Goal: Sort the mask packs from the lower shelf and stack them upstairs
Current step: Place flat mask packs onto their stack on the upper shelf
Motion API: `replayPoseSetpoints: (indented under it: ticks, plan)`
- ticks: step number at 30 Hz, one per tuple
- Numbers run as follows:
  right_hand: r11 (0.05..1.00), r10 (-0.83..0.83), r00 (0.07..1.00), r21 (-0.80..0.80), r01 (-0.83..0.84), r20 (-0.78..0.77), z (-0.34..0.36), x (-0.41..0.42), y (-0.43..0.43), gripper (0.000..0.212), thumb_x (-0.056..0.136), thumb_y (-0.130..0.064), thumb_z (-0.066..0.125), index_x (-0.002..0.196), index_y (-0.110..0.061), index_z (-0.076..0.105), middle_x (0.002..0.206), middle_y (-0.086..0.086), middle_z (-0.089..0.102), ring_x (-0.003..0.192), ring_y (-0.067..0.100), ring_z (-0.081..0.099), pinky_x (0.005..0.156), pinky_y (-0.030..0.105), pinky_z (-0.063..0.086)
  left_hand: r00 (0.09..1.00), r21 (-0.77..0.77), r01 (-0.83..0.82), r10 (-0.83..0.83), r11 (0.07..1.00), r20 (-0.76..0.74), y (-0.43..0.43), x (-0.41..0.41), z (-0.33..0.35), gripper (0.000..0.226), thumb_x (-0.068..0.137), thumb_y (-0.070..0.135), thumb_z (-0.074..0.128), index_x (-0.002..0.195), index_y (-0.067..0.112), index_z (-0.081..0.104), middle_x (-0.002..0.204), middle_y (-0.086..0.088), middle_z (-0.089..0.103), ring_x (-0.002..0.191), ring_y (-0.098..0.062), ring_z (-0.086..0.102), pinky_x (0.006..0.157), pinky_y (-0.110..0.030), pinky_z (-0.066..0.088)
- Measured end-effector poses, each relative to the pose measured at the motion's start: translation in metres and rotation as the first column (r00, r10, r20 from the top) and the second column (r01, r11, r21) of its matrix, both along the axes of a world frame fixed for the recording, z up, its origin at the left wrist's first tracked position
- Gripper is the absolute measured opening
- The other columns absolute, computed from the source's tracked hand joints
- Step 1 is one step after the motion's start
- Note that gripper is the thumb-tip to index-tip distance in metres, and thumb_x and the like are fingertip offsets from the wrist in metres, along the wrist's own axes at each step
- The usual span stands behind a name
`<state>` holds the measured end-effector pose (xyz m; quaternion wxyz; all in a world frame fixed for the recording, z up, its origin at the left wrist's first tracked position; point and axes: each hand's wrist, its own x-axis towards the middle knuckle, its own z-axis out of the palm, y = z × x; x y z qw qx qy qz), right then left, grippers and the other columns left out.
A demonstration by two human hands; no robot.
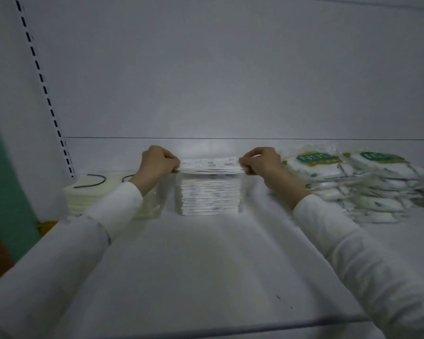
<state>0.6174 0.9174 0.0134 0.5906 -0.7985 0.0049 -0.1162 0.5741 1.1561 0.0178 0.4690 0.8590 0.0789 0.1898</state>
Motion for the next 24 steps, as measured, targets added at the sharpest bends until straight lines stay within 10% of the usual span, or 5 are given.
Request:
replayPoseSetpoints:
  ticks: [9,24]
  plan:
    - [0.932,0.027,1.000,-0.361,-0.021,0.010,-0.010,-0.002,0.009,0.037,0.088,-0.019,0.062,0.108,0.012,0.063,0.113,0.026,0.064,0.104,0.039,0.059,0.088,0.043,0.049,0.993,0.162,0.033,-0.013,0.986,-0.121,-0.007,0.001,-0.009,0.014,0.081,0.009,0.058,0.074,0.003,0.068,0.075,-0.010,0.061,0.068,-0.020,0.052,0.061,-0.025,0.041]
    - [0.830,0.076,0.996,-0.552,-0.085,-0.040,-0.020,-0.002,0.008,0.046,0.093,-0.031,0.054,0.130,-0.004,0.051,0.129,0.011,0.057,0.118,0.025,0.051,0.088,0.027,0.039,0.973,0.324,0.181,-0.122,0.929,-0.194,-0.012,-0.004,-0.027,0.055,0.083,0.029,0.066,0.133,0.018,0.046,0.136,-0.008,0.048,0.114,-0.024,0.049,0.088,-0.028,0.036]
